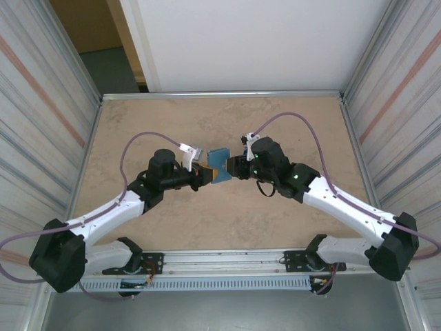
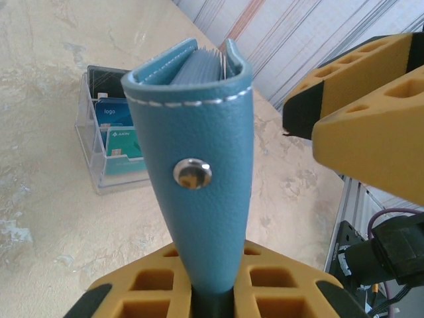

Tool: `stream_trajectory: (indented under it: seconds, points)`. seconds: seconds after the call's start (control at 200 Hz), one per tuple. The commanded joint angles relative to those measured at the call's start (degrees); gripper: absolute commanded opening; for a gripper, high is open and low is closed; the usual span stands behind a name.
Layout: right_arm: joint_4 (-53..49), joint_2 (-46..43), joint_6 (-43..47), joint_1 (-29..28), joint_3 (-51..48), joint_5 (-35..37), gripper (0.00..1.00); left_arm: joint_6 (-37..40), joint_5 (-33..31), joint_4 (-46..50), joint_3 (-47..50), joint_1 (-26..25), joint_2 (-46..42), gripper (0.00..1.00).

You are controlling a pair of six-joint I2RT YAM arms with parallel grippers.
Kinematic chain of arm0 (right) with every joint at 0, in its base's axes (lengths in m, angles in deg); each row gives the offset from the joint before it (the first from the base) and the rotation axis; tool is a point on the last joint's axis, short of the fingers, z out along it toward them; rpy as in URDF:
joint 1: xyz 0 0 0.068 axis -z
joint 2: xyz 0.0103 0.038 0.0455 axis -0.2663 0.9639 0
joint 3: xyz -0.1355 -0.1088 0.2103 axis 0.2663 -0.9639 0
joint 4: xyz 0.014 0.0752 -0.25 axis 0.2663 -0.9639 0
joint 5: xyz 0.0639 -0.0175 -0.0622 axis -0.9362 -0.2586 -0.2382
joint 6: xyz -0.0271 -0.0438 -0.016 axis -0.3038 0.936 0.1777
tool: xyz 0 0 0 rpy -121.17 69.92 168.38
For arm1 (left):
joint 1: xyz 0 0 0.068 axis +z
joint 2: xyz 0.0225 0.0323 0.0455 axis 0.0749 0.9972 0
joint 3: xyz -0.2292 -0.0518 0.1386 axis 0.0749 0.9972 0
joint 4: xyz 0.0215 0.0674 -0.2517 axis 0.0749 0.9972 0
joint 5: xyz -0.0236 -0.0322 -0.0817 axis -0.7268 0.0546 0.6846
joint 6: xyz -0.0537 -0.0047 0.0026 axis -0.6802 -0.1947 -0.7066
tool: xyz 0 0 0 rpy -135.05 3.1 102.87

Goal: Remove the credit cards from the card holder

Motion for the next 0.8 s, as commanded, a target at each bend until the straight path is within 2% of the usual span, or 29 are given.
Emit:
stream_trajectory:
  seconds: [0.0, 0.271, 0.511, 0.792]
  points:
    - [-1.05, 2.4, -0.76, -1.08, 3.02, 2.45, 0.35, -0.61, -0.12, -2.29, -2.26, -0.4, 0.05, 0.0]
    - [-1.57, 6.72, -1.02, -1.83, 5.65, 1.97, 0.33, -0.82, -0.75, -2.36, -2.04, -0.4, -0.37, 0.0]
    - [-3.09, 7.28, -1.28, -1.93, 5.74, 3.78, 0.35, -1.05, -0.83, -3.07, -2.0, -0.4, -0.46, 0.0]
    - [-2.67, 7.78, -1.73, -1.96, 5.48, 1.59, 0.36, -2.0, -1.66, -4.76, -2.05, -0.4, -0.43, 0.0]
